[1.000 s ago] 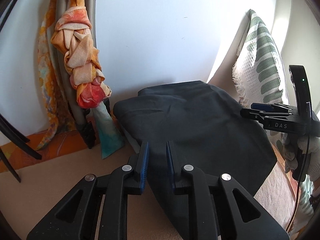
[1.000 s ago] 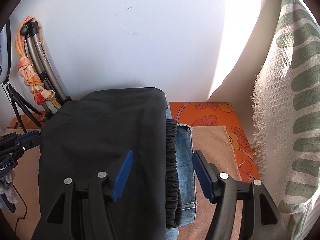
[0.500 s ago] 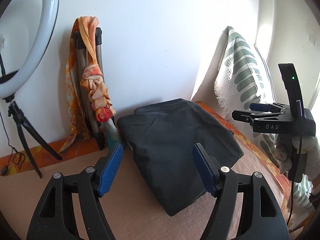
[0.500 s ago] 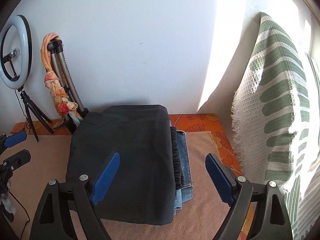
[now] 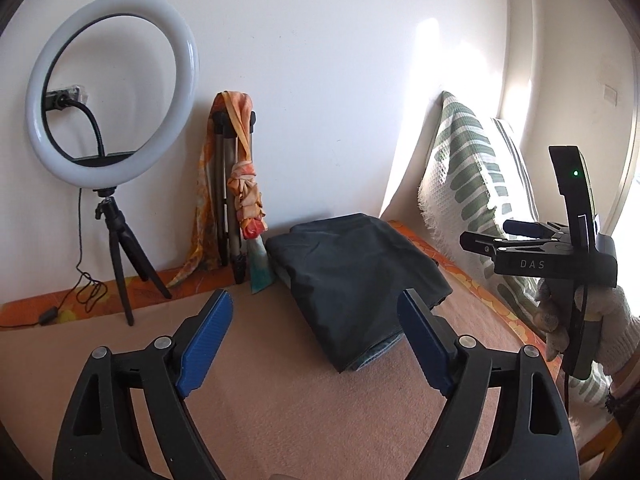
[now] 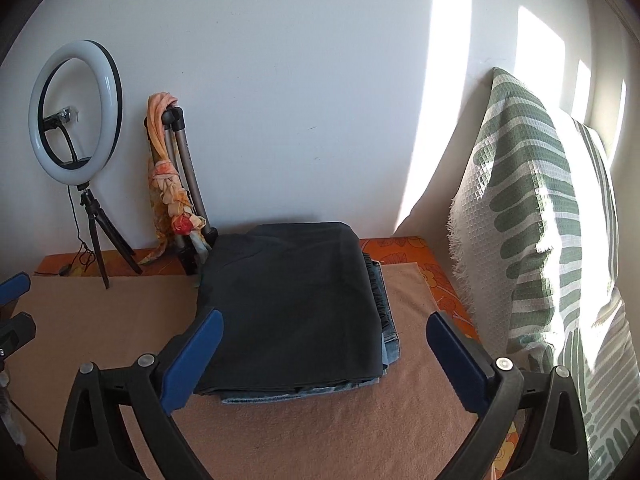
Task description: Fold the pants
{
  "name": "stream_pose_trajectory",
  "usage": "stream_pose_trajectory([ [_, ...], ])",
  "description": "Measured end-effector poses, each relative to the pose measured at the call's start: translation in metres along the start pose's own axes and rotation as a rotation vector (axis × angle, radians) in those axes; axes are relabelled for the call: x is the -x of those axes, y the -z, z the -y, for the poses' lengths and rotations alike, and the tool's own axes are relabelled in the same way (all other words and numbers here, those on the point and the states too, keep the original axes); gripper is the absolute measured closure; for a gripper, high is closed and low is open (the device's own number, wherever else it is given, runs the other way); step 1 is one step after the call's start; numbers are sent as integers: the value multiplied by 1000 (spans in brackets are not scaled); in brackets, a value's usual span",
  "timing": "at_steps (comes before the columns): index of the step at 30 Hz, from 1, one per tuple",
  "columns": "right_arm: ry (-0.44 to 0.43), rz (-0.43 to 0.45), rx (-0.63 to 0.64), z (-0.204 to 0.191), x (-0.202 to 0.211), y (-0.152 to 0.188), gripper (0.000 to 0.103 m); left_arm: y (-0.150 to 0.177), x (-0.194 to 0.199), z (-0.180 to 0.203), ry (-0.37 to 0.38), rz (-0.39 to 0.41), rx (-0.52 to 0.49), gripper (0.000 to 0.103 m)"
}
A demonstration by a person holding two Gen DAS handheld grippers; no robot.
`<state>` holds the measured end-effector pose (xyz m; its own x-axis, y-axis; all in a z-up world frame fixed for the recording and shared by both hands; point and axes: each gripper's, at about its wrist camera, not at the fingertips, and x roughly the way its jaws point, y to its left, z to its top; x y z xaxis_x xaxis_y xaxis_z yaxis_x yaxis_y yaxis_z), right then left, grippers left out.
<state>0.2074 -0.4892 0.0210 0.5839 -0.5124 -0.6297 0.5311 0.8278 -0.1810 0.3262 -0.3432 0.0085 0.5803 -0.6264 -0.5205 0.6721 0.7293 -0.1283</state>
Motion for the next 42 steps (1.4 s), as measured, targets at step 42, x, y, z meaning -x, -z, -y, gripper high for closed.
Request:
stream_pose_trajectory([
  [42, -1, 107, -55, -83, 83, 144, 0, 131, 91, -2, -172, -13, -75, 0],
])
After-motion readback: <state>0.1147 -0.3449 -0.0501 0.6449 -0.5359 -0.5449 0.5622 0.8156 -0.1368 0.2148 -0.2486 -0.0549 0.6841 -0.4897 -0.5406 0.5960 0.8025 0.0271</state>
